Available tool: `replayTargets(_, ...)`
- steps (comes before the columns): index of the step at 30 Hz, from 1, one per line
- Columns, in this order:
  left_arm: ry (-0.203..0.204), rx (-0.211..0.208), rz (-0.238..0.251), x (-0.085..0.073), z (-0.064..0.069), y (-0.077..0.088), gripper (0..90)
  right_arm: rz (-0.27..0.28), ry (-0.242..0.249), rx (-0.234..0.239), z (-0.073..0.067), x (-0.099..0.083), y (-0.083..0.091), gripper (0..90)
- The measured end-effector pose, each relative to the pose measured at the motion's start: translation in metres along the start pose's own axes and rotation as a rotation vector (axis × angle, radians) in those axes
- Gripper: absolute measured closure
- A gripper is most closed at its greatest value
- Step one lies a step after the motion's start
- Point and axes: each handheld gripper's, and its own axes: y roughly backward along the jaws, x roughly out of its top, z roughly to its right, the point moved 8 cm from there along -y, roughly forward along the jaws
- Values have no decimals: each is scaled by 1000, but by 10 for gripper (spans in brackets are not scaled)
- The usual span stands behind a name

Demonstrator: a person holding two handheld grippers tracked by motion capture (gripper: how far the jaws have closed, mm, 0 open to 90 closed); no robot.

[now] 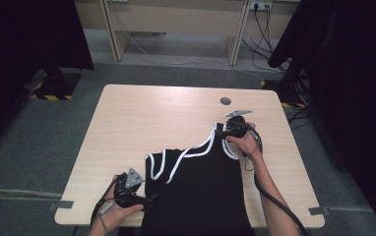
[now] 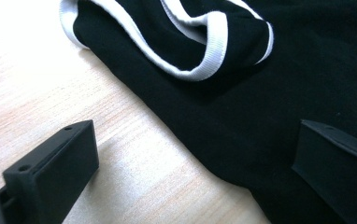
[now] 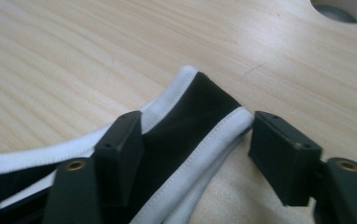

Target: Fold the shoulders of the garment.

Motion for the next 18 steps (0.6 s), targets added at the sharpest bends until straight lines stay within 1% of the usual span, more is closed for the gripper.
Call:
replayTargets(2, 0, 0, 0, 0, 0, 0, 0, 11, 18, 10, -2, -1, 1, 457)
replayTargets(5, 0, 0, 0, 0, 0, 0, 0, 10, 27, 20, -5, -1, 3, 602)
replayTargets(7, 0, 0, 0, 0, 0, 0, 0, 12, 37, 45, -8, -1, 4, 732)
replayTargets(8, 0, 1, 0, 0, 0, 0, 0, 17, 45, 55, -9, -1, 4, 775)
replayTargets(9, 0, 1, 0, 0, 0, 0, 0, 20, 43, 61, -10, -2, 4, 815)
replayTargets(10, 0, 1, 0, 0, 0, 0, 0, 19, 36, 63, -11, -2, 4, 836)
replayTargets(13, 1, 1, 0, 0, 0, 0, 0, 29, 35, 59, -12, -2, 5, 855)
replayTargets(18, 0, 1, -1, 0, 0, 0, 0, 86, 9, 75, -15, 4, 16, 859)
